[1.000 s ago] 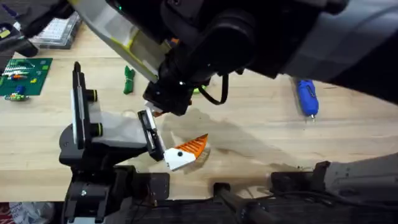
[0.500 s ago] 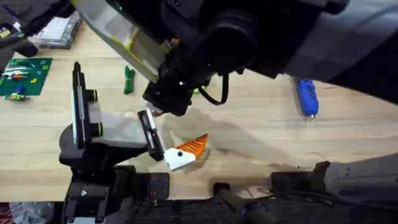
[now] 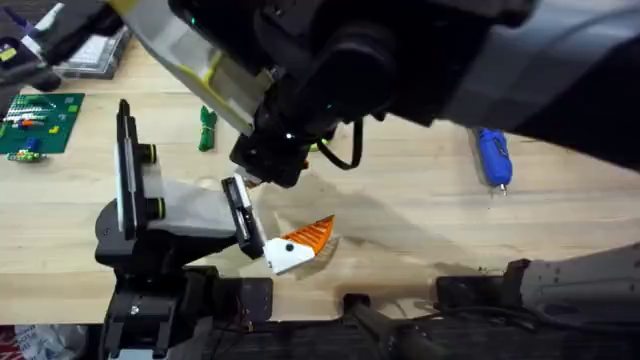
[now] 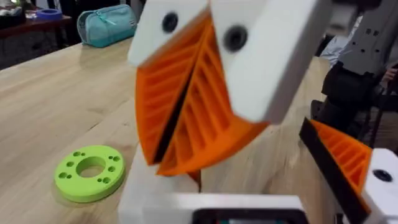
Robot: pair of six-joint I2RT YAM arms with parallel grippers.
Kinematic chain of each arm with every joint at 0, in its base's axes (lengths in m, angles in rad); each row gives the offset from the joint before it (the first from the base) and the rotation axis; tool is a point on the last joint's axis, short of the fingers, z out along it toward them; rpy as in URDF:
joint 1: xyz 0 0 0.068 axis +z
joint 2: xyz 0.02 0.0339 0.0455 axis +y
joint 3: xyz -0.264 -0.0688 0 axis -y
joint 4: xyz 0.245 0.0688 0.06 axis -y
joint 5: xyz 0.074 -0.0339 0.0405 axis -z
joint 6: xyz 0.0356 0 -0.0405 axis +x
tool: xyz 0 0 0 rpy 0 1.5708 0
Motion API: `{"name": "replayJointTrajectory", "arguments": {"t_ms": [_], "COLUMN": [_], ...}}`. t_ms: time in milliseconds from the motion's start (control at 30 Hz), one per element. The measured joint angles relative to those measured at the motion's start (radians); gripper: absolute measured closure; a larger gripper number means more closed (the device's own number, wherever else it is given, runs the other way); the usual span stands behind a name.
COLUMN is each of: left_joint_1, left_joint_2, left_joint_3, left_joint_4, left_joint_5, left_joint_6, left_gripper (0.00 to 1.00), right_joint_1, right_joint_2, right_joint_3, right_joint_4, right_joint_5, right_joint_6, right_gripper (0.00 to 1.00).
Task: Pick up the gripper from the table and insert it into the empty holder that is missing its gripper. Then pick up a screw, insert it into the mounting hole, and use the screwdriver to tighten it. Finally, clean up the table by picking up the vegetable and placing it into the bucket.
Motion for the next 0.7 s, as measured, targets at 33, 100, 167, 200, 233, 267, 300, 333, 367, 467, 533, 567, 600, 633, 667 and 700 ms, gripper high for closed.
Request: {"name": "replayJointTrajectory", "arguments": {"t_ms": [33,100,167,200,233,267,300,333,367,467,533,567,600,633,667,700], "left_joint_1": [0.0,0.0,0.0,0.0,0.0,0.0,0.0,0.0,0.0,0.0,0.0,0.0,0.0,0.0,0.0,0.0], "left_joint_2": [0.0,0.0,0.0,0.0,0.0,0.0,0.0,0.0,0.0,0.0,0.0,0.0,0.0,0.0,0.0,0.0], "left_joint_3": [0.0,0.0,0.0,0.0,0.0,0.0,0.0,0.0,0.0,0.0,0.0,0.0,0.0,0.0,0.0,0.0], "left_joint_4": [0.0,0.0,0.0,0.0,0.0,0.0,0.0,0.0,0.0,0.0,0.0,0.0,0.0,0.0,0.0,0.0], "left_joint_5": [0.0,0.0,0.0,0.001,0.002,0.002,0.003,0.003,0.003,0.003,0.003,0.003,0.003,0.001,0.0,0.0], "left_joint_6": [0.0,-0.001,-0.004,-0.004,-0.004,-0.004,-0.004,-0.004,-0.004,-0.004,-0.004,-0.004,-0.004,-0.008,-0.009,-0.01], "left_gripper": [0.014,0.015,0.015,0.015,0.015,0.015,0.015,0.014,0.015,0.015,0.015,0.015,0.015,0.015,0.015,0.015], "right_joint_1": [0.0,0.0,-0.001,-0.001,-0.001,-0.001,-0.001,-0.001,-0.001,-0.001,-0.002,-0.002,-0.003,-0.01,-0.012,-0.013], "right_joint_2": [0.006,0.017,0.021,0.021,0.021,0.021,0.021,0.021,0.021,0.021,0.021,0.021,0.021,0.021,0.021,0.021], "right_joint_3": [0.0,0.0,0.0,0.0,0.0,0.0,0.0,0.0,0.0,0.0,0.0,0.0,0.0,0.0,0.0,0.0], "right_joint_4": [0.0,0.0,0.002,0.001,0.001,0.001,0.001,0.001,-0.001,-0.003,-0.003,-0.004,-0.004,-0.006,-0.007,-0.007], "right_joint_5": [0.0,0.0,0.0,0.0,0.0,0.0,0.0,0.0,0.0,0.0,0.001,0.002,0.003,0.019,0.022,0.025], "right_joint_6": [0.0,0.0,0.0,0.0,0.0,0.0,0.0,0.0,0.004,0.007,0.007,0.007,0.009,0.013,0.014,0.015], "right_gripper": [0.993,0.993,0.993,0.993,0.993,0.993,0.993,0.993,0.865,0.724,0.647,0.61,0.561,0.337,0.303,0.268]}}
